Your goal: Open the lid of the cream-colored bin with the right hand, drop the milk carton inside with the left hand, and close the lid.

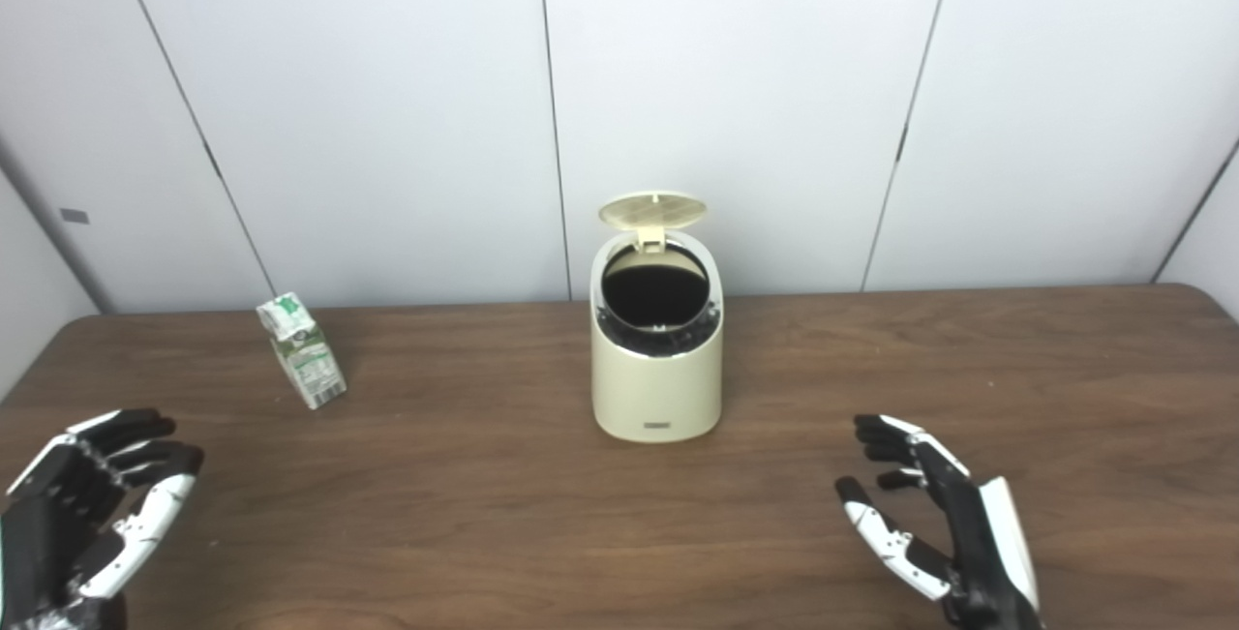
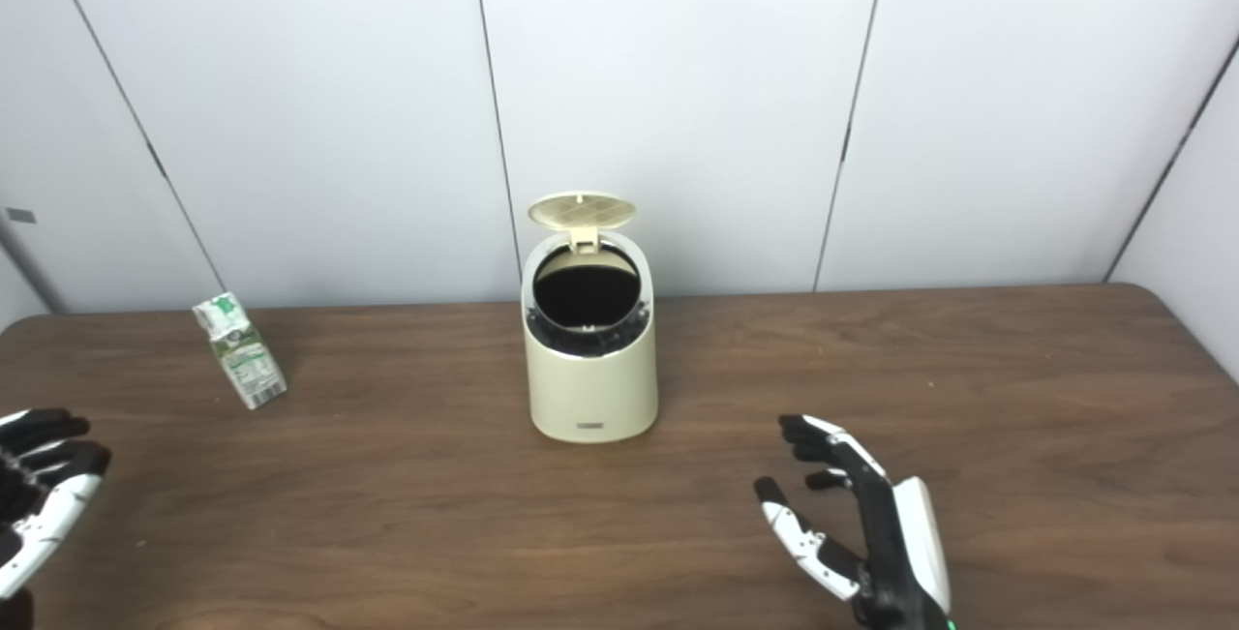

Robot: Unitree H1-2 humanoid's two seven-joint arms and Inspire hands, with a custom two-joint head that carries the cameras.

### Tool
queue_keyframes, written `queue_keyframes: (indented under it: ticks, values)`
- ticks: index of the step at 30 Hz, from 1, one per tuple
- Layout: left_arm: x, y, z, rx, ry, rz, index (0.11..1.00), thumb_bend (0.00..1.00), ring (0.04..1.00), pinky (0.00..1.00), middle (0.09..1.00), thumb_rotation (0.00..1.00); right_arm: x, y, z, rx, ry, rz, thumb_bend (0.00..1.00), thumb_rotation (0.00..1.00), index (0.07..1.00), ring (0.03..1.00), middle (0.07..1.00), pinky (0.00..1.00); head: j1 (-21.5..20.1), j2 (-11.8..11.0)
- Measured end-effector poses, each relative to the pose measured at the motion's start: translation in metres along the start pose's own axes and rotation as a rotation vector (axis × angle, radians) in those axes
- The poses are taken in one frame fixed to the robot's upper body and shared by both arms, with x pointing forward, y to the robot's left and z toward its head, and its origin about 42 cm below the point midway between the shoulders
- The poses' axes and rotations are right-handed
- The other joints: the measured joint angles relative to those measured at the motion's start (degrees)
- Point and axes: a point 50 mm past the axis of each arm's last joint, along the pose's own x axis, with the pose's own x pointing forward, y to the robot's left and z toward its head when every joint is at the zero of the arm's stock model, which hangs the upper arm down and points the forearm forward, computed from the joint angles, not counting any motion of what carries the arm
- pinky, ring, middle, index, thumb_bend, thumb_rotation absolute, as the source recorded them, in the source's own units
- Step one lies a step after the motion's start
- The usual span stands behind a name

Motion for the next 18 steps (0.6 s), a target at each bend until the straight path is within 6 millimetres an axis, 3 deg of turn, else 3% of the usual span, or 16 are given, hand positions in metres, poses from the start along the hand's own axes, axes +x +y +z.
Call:
queue_keyframes:
  ticks: [5,7,11,13,18]
  values:
    - [0.005,-0.009,0.000,0.045,0.013,-0.005,0.773,0.78,0.757,0.69,0.765,0.24,0.003,-0.005,-0.010,0.007,0.018,0.017,0.16,0.28,0.717,0.708,0.725,0.60,2.8,-0.4]
    - [0.009,-0.013,0.000,0.039,0.036,0.010,0.787,0.80,0.791,0.73,0.791,0.23,0.005,-0.009,-0.012,0.031,0.025,0.009,0.18,0.22,0.715,0.713,0.727,0.61,5.9,-0.4]
    - [0.016,-0.028,0.009,0.040,0.072,-0.005,0.852,0.88,0.851,0.81,0.843,0.31,0.010,-0.014,-0.018,0.062,0.035,0.005,0.17,0.14,0.702,0.709,0.721,0.60,8.8,-0.4]
    - [0.021,-0.037,0.018,0.049,0.073,-0.025,0.898,0.93,0.894,0.87,0.885,0.36,0.013,-0.017,-0.019,0.073,0.016,0.002,0.16,0.18,0.699,0.705,0.722,0.59,12.3,-0.3]
    - [0.044,-0.059,0.035,0.079,0.075,-0.080,0.924,0.97,0.913,0.87,0.916,0.39,0.021,-0.031,-0.028,0.080,0.016,0.010,0.16,0.20,0.700,0.708,0.724,0.60,16.1,0.2]
